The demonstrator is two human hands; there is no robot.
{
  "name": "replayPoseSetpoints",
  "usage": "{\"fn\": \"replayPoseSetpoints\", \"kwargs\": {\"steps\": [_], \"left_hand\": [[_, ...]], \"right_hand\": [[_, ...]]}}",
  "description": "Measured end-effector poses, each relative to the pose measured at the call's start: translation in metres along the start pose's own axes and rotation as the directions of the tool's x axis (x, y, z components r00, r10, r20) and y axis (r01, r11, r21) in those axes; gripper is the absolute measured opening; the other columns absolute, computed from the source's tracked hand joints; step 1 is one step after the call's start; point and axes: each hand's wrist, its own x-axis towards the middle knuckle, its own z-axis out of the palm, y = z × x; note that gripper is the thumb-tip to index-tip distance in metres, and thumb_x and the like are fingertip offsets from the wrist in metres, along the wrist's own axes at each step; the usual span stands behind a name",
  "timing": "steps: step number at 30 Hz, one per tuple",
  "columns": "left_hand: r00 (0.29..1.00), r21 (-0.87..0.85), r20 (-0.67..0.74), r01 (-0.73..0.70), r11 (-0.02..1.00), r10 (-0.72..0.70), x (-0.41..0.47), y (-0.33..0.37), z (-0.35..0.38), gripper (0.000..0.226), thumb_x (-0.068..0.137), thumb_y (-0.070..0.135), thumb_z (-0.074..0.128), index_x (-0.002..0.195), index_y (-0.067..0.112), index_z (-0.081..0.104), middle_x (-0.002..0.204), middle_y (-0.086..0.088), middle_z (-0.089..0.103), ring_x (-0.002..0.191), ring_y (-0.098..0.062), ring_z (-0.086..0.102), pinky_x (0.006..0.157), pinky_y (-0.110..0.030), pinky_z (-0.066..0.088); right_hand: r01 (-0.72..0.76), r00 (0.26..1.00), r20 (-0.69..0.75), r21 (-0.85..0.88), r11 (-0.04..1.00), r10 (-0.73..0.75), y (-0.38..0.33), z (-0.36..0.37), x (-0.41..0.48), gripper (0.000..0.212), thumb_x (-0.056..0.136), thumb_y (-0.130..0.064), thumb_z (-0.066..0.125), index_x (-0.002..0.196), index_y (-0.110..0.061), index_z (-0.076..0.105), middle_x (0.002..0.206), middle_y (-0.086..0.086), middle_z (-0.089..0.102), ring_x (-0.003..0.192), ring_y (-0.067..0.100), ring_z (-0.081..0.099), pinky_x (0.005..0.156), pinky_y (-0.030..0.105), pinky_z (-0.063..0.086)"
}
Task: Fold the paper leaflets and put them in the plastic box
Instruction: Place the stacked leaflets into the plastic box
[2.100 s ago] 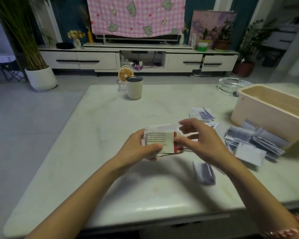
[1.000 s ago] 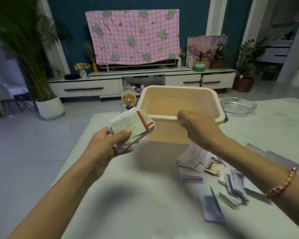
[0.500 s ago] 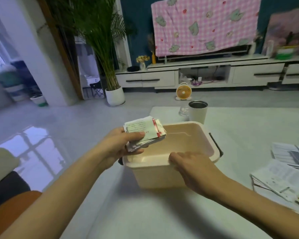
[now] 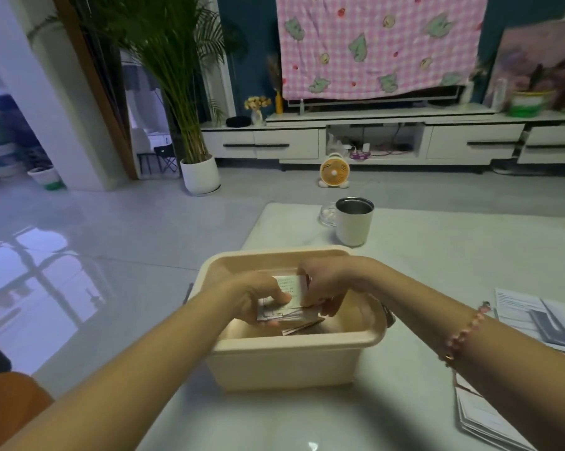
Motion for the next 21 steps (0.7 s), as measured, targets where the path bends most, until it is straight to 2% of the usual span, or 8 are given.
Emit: {"fn": "replayPoseSetpoints", "kwargs": {"steps": [2, 7, 9, 11, 13, 16, 19, 21], "left_hand": [[0.999, 0.013, -0.01, 0.033, 0.999, -0.033, 0.012, -0.001, 0.005, 0.011, 0.089, 0.001, 0.057, 0.084, 0.008, 0.05, 0.082, -0.006, 0.056, 0.067, -0.02, 0.057, 0.041, -0.025, 0.05], [1.0, -0.043, 0.011, 0.024, 0.999, -0.023, 0.027, -0.003, 0.001, 0.006, 0.092, 0.002, 0.054, 0.088, 0.006, 0.051, 0.074, -0.008, 0.057, 0.038, -0.017, 0.055, 0.039, -0.02, 0.043], [0.999, -0.083, 0.011, 0.037, 0.996, -0.036, 0.027, -0.003, -0.005, 0.007, 0.09, 0.001, 0.056, 0.087, 0.006, 0.053, 0.076, -0.008, 0.057, 0.053, -0.018, 0.058, 0.04, -0.019, 0.045], [0.998, -0.138, 0.019, 0.058, 0.989, -0.056, 0.027, -0.003, -0.007, 0.007, 0.088, -0.001, 0.058, 0.085, 0.004, 0.054, 0.077, -0.009, 0.057, 0.063, -0.02, 0.055, 0.038, -0.018, 0.047], [0.997, -0.154, 0.003, 0.082, 0.985, -0.083, 0.028, -0.006, -0.009, 0.007, 0.088, -0.002, 0.058, 0.083, 0.003, 0.055, 0.074, -0.011, 0.058, 0.061, -0.021, 0.053, 0.037, -0.018, 0.046], [0.991, -0.109, -0.055, 0.115, 0.987, -0.122, 0.032, -0.014, -0.006, 0.01, 0.089, -0.004, 0.055, 0.08, 0.002, 0.054, 0.073, -0.012, 0.059, 0.062, -0.021, 0.053, 0.048, -0.027, 0.047], [0.978, 0.022, -0.153, 0.149, 0.989, -0.144, 0.043, -0.023, -0.003, 0.017, 0.093, -0.001, 0.047, 0.077, 0.005, 0.049, 0.07, -0.009, 0.054, 0.06, -0.018, 0.047, 0.053, -0.026, 0.039], [0.97, 0.056, -0.182, 0.176, 0.983, -0.163, 0.052, -0.025, -0.004, 0.017, 0.093, 0.0, 0.045, 0.077, 0.006, 0.048, 0.071, -0.007, 0.054, 0.061, -0.017, 0.047, 0.051, -0.026, 0.04]], "right_hand": [[-0.043, 0.999, 0.014, -0.107, 0.993, 0.045, 0.001, -0.002, 0.009, 0.007, 0.083, 0.0, 0.055, 0.078, -0.003, 0.053, 0.068, 0.01, 0.052, 0.056, 0.02, 0.056, 0.049, 0.022, 0.052], [0.022, 0.996, -0.083, -0.019, 1.0, -0.023, 0.016, 0.0, 0.024, 0.005, 0.088, -0.005, 0.053, 0.091, -0.002, 0.055, 0.085, 0.015, 0.059, 0.071, 0.025, 0.058, 0.056, 0.026, 0.051], [0.03, 0.99, -0.141, 0.012, 0.999, -0.028, 0.018, 0.003, 0.024, 0.011, 0.09, -0.008, 0.049, 0.084, -0.003, 0.057, 0.084, 0.016, 0.061, 0.072, 0.027, 0.059, 0.058, 0.028, 0.052], [0.022, 0.985, -0.171, 0.017, 1.0, -0.019, 0.02, 0.003, 0.026, 0.018, 0.093, -0.008, 0.043, 0.093, -0.001, 0.059, 0.086, 0.015, 0.062, 0.073, 0.028, 0.061, 0.059, 0.029, 0.054], [-0.001, 0.989, -0.151, -0.048, 0.999, -0.006, 0.02, 0.002, 0.027, 0.022, 0.093, -0.007, 0.04, 0.102, -0.001, 0.058, 0.088, 0.015, 0.061, 0.072, 0.027, 0.061, 0.058, 0.029, 0.053], [-0.054, 0.998, -0.034, -0.233, 0.971, 0.047, 0.02, 0.01, 0.029, 0.011, 0.093, -0.008, 0.044, 0.089, -0.009, 0.055, 0.079, 0.007, 0.054, 0.072, 0.023, 0.057, 0.057, 0.027, 0.05], [-0.086, 0.991, 0.061, -0.381, 0.921, 0.118, 0.018, 0.023, 0.034, 0.026, 0.097, -0.028, 0.048, 0.116, -0.013, 0.055, 0.096, 0.004, 0.058, 0.089, 0.02, 0.051, 0.076, 0.027, 0.042], [-0.125, 0.987, 0.042, -0.428, 0.895, 0.158, 0.019, 0.029, 0.046, 0.035, 0.095, -0.034, 0.051, 0.121, -0.01, 0.055, 0.101, 0.006, 0.061, 0.085, 0.02, 0.052, 0.075, 0.025, 0.041]]}}
